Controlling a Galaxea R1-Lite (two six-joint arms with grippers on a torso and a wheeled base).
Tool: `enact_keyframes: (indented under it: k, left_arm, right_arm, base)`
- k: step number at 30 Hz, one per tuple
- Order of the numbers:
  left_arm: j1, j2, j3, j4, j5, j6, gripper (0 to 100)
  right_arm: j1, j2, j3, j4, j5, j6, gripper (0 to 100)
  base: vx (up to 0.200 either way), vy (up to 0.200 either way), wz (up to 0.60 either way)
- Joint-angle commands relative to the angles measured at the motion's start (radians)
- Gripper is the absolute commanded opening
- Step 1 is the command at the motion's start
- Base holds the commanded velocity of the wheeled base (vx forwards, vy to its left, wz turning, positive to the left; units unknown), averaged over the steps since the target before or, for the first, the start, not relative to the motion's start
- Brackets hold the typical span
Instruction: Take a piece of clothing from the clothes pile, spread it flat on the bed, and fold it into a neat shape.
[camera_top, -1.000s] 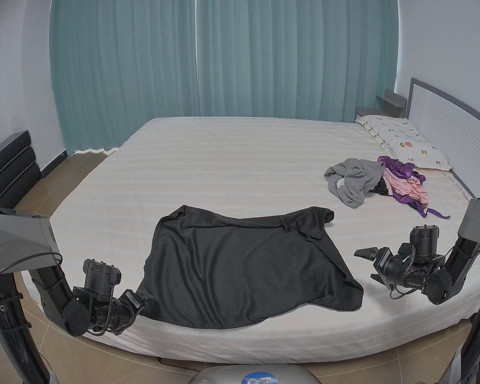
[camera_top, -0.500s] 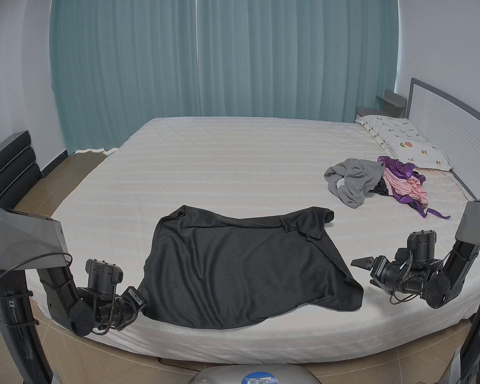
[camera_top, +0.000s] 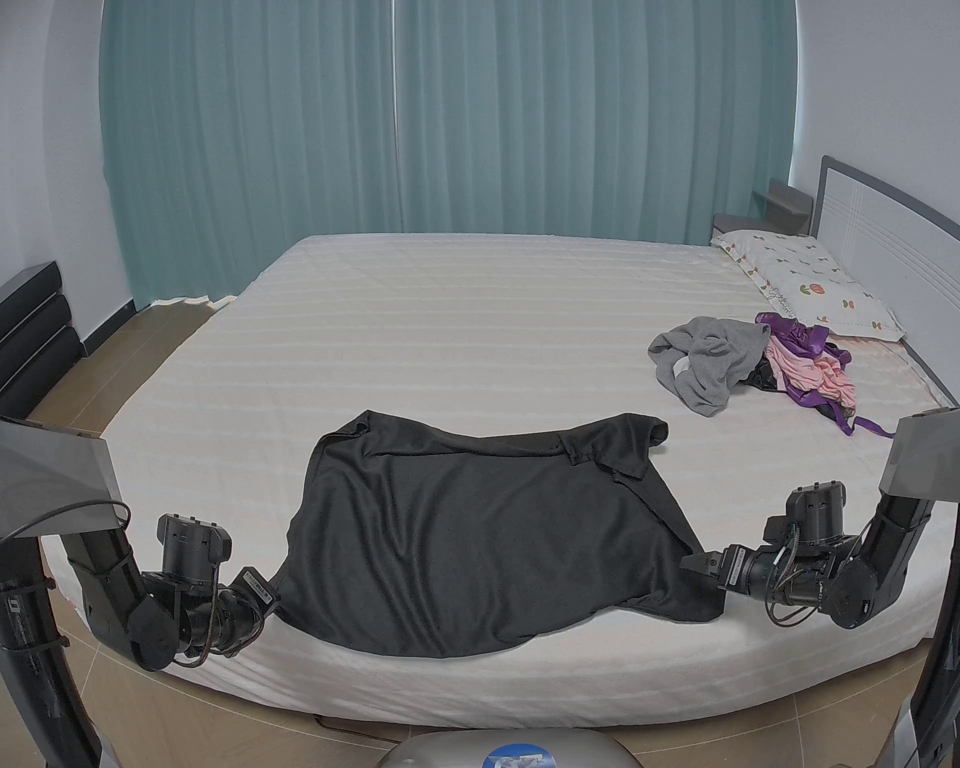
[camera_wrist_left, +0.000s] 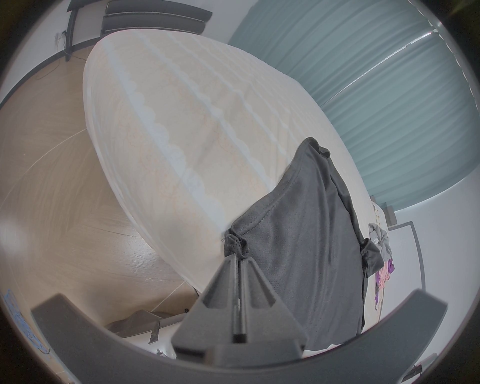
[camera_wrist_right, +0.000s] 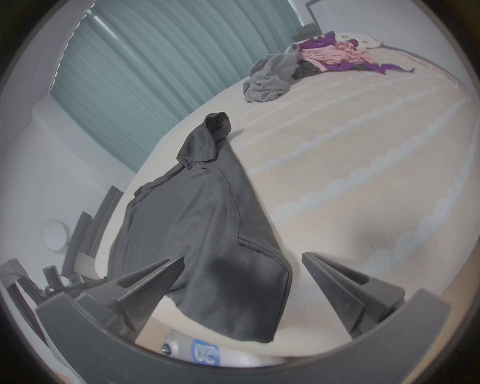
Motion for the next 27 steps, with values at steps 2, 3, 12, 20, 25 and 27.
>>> enact_keyframes:
  k: [2,3,12,20,25,27]
  left_arm:
    - [0.015,-0.028,0.002,0.000,0.001,-0.002,0]
    - [0.015,-0.028,0.002,0.000,-0.001,-0.002,0]
    - [0.016,-0.039,-0.006,-0.002,0.002,0.000,0]
    - [0.052,-0.062,-0.027,-0.005,0.001,-0.037,0]
    - [0.059,-0.056,-0.032,-0.058,0.001,-0.066,0]
    - [0.059,-0.054,-0.032,-0.086,0.001,-0.077,0]
  right_arm:
    - [0.004,0.108,-0.081,-0.003,-0.074,-0.056,100]
    - [0.004,0.115,-0.098,-0.003,-0.085,-0.057,100]
    - [-0.009,0.123,-0.141,-0.001,-0.079,-0.040,0]
    - [-0.021,0.115,-0.235,-0.005,-0.076,0.093,0]
    - [-0.024,0.082,-0.328,0.011,-0.077,0.136,0]
    - [-0.024,0.082,-0.382,0.020,-0.079,0.136,0]
  base:
    - [0.000,0.000,0.00]
    - [0.000,0.000,0.00]
    - [0.000,0.000,0.00]
    - [0.000,0.000,0.00]
    - [0.000,0.000,0.00]
    - [0.000,0.000,0.00]
